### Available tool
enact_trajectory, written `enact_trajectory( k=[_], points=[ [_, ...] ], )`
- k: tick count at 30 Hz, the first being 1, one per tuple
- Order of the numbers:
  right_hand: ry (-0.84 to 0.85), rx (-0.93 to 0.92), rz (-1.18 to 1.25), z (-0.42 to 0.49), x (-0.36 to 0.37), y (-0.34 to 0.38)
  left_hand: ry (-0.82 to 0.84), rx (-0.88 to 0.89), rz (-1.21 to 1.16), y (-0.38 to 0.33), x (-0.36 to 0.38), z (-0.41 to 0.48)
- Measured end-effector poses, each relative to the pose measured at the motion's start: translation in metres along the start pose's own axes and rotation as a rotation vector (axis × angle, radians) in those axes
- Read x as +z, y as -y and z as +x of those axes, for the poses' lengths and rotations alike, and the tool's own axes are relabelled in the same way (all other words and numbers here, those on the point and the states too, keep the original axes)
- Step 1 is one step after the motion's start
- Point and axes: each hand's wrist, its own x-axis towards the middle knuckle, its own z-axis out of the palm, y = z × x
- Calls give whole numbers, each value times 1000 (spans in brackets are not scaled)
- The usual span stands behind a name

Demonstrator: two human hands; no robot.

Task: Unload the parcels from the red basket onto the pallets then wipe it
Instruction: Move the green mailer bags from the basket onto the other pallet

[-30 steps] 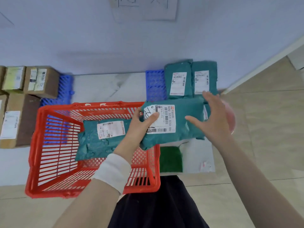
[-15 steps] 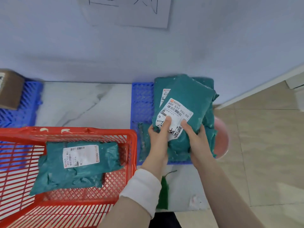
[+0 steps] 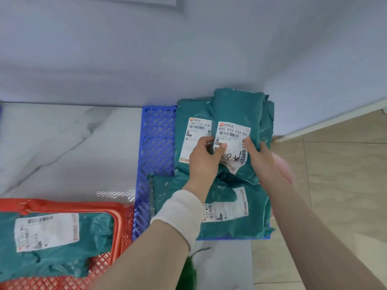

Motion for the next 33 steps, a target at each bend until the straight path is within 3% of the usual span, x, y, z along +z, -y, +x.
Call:
enact_trajectory(
  k=[10, 18, 23, 28, 33],
  points=[
    [-75, 18, -96, 11, 2, -6, 27, 21, 89, -10, 3, -1],
    [-210, -151, -242, -63, 2, 19, -35, 92, 97, -24, -39, -55],
    [-256, -343, -439, -130, 33, 32, -71, 243, 244, -23, -84, -96],
    [-220, -419, -562, -203, 86, 34, -59, 426, 530, -4, -148, -136],
    [-277, -474, -596, -273, 151, 33, -59, 532, 652, 31, -237, -165]
  ],
)
